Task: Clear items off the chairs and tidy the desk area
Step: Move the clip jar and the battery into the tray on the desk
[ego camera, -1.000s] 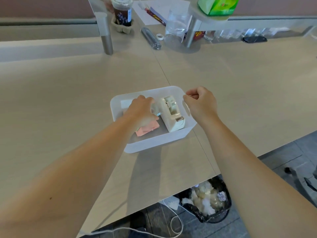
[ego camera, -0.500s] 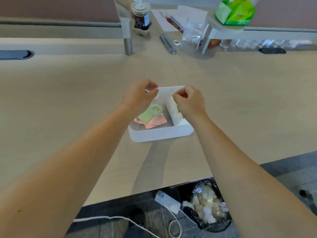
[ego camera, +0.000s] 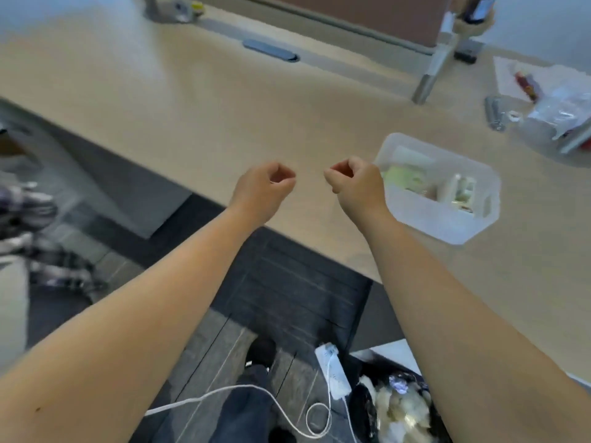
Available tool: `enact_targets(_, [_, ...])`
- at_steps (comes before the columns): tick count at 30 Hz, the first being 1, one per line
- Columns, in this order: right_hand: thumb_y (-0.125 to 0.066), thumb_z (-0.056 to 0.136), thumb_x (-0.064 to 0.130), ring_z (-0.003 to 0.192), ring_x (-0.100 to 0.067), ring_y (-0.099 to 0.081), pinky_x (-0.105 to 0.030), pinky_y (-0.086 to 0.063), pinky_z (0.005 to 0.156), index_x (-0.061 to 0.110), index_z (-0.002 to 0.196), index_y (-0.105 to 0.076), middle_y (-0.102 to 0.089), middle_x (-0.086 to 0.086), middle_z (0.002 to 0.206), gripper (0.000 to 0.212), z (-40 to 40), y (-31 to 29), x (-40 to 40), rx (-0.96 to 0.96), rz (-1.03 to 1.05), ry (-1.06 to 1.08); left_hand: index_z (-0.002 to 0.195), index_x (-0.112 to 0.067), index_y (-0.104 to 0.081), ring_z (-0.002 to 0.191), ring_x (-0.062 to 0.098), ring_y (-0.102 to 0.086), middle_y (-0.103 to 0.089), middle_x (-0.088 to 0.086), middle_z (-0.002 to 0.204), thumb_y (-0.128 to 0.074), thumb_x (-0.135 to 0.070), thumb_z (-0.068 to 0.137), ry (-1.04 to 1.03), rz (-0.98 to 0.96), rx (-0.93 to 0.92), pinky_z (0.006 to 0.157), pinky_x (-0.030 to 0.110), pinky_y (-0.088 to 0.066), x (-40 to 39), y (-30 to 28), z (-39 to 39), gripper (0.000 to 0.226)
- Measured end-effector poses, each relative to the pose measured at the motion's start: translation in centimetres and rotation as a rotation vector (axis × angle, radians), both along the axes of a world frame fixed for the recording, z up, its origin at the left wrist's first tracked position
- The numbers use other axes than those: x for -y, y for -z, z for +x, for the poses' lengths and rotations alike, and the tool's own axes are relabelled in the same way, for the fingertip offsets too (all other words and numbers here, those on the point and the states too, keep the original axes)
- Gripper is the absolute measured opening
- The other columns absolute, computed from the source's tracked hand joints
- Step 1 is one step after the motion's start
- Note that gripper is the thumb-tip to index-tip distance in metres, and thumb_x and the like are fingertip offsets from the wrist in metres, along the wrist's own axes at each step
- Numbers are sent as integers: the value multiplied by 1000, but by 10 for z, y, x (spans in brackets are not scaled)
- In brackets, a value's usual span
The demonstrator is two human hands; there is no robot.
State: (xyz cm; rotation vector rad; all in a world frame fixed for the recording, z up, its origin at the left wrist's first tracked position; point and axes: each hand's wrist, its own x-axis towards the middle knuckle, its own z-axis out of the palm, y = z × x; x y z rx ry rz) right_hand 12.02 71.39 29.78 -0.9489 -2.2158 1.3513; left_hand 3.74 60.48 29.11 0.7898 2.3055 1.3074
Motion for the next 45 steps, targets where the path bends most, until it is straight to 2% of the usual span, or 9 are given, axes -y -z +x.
enact_targets(6, [-55,84,14,79,-19,-52,-26,-40,67,19,69,-52,-53,4,70,16,-41,11,98,5,-72,-282,105,-9,-61,91,13,-52,-59,-1,96,-50,-16,89,-321,-69,39,80,24,-39,127,7,-5,21])
enact_targets(14, [-56,84,18,82,-17,-56,-32,-46,76,25,66,-52,-53,9,70,20,-89,23,244,64,-139,-613,102,-6,-63,89,15,-52,-58,2,92,-52,-13,87,-703,-86,34,83,29,-42,285,7,-7,20])
enact_targets(18, [-55,86,17,80,-18,-53,-31,-43,73,15,80,-57,-52,6,69,7,-103,31,315,99,-151,-755,101,-7,-63,87,19,-54,-62,7,97,-52,-14,87,-838,-139,61,76,30,-41,361,20,-2,19])
enact_targets(21, [-55,87,17,81,-19,-53,-30,-42,73,13,85,-57,-52,3,71,5,-110,43,368,132,-136,-817,101,-5,-63,102,29,-58,-66,15,108,-52,-12,86,-929,-144,103,86,34,-45,412,35,-2,20])
enact_targets(29, [-54,86,15,78,-16,-51,-23,-39,60,15,81,-55,-50,7,68,6,-149,101,504,241,-152,-831,110,-6,-60,98,15,-52,-62,6,109,-51,-15,89,-1000,-169,202,63,13,-28,541,96,-38,24])
enact_targets(33, [-56,84,15,78,-15,-52,-23,-38,59,17,77,-56,-53,7,70,8,-178,152,578,315,-157,-791,119,-6,-53,117,24,-50,-55,11,129,-54,-15,87,-1025,-246,258,93,25,-38,620,144,-67,33])
enact_targets(37, [-55,83,8,63,-10,-48,-22,-36,57,14,76,-56,-50,9,64,10,-199,211,631,394,-193,-784,127,-8,-45,121,25,-46,-46,12,136,-58,-14,83,-1046,-319,347,89,25,-35,685,205,-93,46])
enact_targets(41, [-54,83,3,57,-4,-43,-14,-36,52,24,59,-46,-48,8,62,33,-209,276,653,462,-216,-751,137,-11,-32,130,29,-37,-36,14,142,-68,-23,76,-986,-420,408,104,32,-31,715,272,-115,72])
enact_targets(45, [-54,84,6,58,-3,-44,-13,-35,54,26,61,-46,-48,10,63,32,-212,325,657,537,-207,-715,143,-19,-18,137,32,-24,-24,15,149,-76,-33,66,-889,-512,406,112,41,-25,717,325,-127,98])
